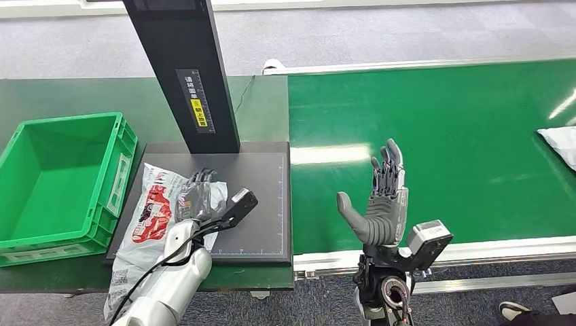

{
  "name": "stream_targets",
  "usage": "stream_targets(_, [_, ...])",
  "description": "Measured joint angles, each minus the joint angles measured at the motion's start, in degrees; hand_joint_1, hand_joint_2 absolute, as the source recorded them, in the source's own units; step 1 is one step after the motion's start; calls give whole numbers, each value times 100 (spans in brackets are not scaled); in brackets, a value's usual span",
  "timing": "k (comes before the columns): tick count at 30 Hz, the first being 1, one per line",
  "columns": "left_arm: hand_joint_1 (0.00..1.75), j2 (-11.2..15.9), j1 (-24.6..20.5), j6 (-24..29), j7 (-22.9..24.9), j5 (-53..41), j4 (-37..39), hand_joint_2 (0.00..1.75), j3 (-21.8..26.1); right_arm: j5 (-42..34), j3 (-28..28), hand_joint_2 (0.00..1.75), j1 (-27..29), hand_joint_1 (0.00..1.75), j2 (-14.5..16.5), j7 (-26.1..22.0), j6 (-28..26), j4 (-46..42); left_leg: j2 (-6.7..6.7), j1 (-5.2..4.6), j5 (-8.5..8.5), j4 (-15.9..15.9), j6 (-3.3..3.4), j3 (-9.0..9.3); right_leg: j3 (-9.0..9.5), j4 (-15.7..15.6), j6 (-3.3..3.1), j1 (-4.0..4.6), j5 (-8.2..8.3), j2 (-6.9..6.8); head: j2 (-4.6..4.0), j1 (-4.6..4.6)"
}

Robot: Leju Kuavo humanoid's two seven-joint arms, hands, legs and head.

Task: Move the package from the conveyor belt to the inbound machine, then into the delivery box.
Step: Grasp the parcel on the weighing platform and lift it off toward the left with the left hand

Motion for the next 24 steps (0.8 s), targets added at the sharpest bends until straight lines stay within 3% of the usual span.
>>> stream_targets(3, [166,17,18,-8,-7,79,-23,175,11,21,-30,175,37,0,3,0,26,-40,0,0,0,0,0,-4,-1,1,0,0,0,0,-1,0])
stream_targets(5, [173,46,25,-41,-16,146,-60,175,28,39,-53,175,68,0,8,1,53,-70,0,1,0,0,0,-8,-3,1,0,0,0,0,-2,0])
stream_targets(8, [173,102,31,-125,-26,193,-111,175,57,54,-80,175,107,0,28,5,74,-105,0,1,-1,0,-1,-10,-6,1,0,0,0,0,-2,0])
stream_targets(12, [152,157,40,-196,-42,223,-173,175,94,63,-102,175,135,0,47,17,99,-169,0,1,-1,0,-1,-11,-7,1,0,0,0,0,-1,1])
stream_targets(17, [171,188,94,-115,-104,297,-302,175,182,79,-111,175,172,0,68,20,127,-280,1,0,-1,0,-1,-11,-8,1,0,0,0,1,-1,1])
stream_targets(24, [175,229,218,-69,-128,354,-538,175,314,86,-114,175,204,0,84,46,159,-357,3,1,-1,0,-1,-12,-11,1,0,1,0,2,-2,1])
